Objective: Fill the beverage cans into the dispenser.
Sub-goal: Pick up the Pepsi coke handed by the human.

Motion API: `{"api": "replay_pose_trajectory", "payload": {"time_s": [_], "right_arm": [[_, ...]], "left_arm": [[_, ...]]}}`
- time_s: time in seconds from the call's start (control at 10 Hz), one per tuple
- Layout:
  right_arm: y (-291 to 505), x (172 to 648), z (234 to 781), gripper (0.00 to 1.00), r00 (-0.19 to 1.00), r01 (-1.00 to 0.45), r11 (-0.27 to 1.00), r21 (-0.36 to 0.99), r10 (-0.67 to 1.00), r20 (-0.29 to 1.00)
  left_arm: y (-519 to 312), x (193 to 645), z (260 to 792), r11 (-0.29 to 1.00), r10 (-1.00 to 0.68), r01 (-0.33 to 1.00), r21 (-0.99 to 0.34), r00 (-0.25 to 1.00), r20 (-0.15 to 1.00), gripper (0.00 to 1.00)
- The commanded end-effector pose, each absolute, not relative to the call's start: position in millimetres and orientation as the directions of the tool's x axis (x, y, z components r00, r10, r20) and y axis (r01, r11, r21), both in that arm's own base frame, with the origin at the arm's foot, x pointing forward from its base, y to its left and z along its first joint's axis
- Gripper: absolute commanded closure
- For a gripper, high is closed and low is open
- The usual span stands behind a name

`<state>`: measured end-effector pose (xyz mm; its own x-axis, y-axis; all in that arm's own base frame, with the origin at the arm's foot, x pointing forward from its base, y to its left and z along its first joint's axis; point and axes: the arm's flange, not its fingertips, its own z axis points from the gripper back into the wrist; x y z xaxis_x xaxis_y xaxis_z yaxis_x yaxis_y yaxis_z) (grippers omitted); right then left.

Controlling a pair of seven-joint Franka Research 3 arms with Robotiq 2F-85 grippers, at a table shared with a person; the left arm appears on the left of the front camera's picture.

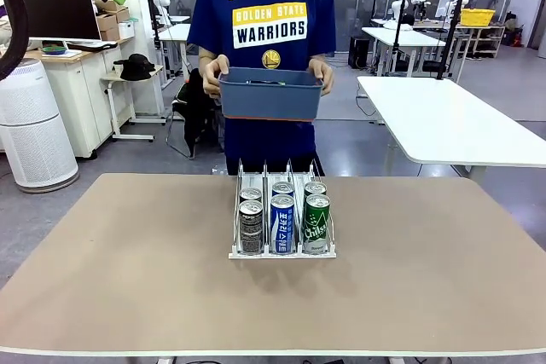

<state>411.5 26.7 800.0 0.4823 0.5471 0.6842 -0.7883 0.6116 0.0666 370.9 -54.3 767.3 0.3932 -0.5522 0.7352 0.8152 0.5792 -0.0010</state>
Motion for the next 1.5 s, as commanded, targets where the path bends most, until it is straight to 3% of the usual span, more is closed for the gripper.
{"api": "replay_pose_trajectory", "payload": {"time_s": [0.0,1.4], "right_arm": [[26.7,411.0,800.4,0.00,0.481,-0.789,0.611,0.066,0.547,0.685],[26.7,411.0,800.4,0.00,0.481,-0.789,0.611,0.066,0.547,0.685]], "left_arm": [[-53.5,370.3,767.2,0.581,-0.550,0.814,-0.003,0.394,0.736,0.00],[-53.5,370.3,767.2,0.581,-0.550,0.814,-0.003,0.394,0.736,0.00]]}}
